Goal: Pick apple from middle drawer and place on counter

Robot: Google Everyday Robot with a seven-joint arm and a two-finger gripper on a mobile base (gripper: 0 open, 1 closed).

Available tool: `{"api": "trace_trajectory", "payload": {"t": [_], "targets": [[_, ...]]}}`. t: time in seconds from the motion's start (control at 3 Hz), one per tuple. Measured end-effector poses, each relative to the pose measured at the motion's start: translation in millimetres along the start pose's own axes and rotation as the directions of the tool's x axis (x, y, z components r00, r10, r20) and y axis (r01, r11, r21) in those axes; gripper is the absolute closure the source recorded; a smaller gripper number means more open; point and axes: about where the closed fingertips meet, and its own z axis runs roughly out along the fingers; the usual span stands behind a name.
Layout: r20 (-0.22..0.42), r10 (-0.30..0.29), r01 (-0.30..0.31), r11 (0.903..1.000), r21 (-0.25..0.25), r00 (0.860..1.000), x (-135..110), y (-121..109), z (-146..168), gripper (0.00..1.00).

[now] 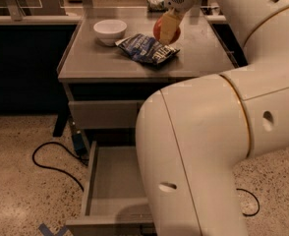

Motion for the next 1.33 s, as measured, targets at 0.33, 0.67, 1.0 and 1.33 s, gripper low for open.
{"api": "trace_trajectory", "payload": {"t": [0.33,0.67,1.0,1.33], "targets": [[0.000,0.000,0.000,1.0000,0.000,1.000,0.0,0.0,0.0,1.00],[0.018,0.044,-0.045,0.9989,0.012,0.999,17.9,-14.0,3.8,1.00],[0.057,0.094,-0.096,0.9947,0.037,0.994,45.8,-36.1,6.0,1.00],[0.071,0.121,-0.122,0.9925,0.008,0.990,69.5,-42.2,20.2,1.00]]}}
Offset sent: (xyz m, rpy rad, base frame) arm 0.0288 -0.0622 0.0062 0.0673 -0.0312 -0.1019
